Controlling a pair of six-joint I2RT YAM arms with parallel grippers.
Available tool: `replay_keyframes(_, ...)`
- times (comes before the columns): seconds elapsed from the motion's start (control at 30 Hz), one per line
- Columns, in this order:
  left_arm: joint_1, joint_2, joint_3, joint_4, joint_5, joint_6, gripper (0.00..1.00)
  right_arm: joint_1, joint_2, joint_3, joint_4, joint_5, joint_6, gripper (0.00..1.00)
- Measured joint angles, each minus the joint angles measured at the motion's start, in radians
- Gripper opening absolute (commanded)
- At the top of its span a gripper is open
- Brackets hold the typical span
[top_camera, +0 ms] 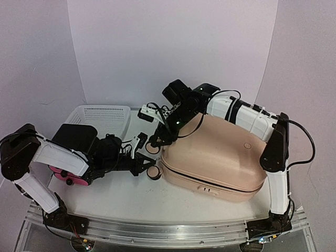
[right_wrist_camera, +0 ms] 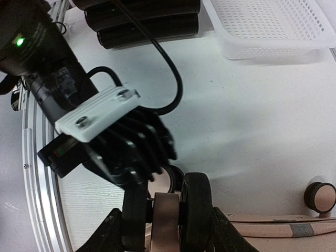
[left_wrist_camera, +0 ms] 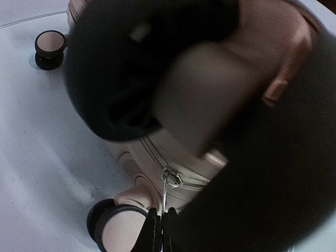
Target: Open, take out, and arrange the luggage
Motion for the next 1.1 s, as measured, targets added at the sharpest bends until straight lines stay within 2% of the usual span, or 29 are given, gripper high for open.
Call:
replay_keyframes(0.4,0.095,0.206,0.200,-0.003,0.150,0.001,0.00,-0.011,-0.040,-0.064,-0.025,-0.026,-0.029,0.00)
replay_keyframes(0.5,0.114,0.286,0.295,-0.010,0.199,0.000,0.00,-0.012,-0.056,-0.082,-0.042,-0.042,-0.040,0.00)
replay_keyframes(0.8,0.161,0.549,0.629,-0.022,0.264,-0.035,0.00,-0.007,-0.148,-0.194,-0.121,-0.124,-0.115,0.00)
replay_keyframes(0.93,0.203,0.690,0.821,-0.030,0.281,-0.066,0.00,0.002,-0.195,-0.243,-0.198,-0.173,-0.167,0.00)
replay_keyframes(1.1,0.246,0.829,1.068,-0.145,0.366,-0.078,0.00,0.021,-0.241,-0.286,-0.269,-0.198,-0.217,0.00)
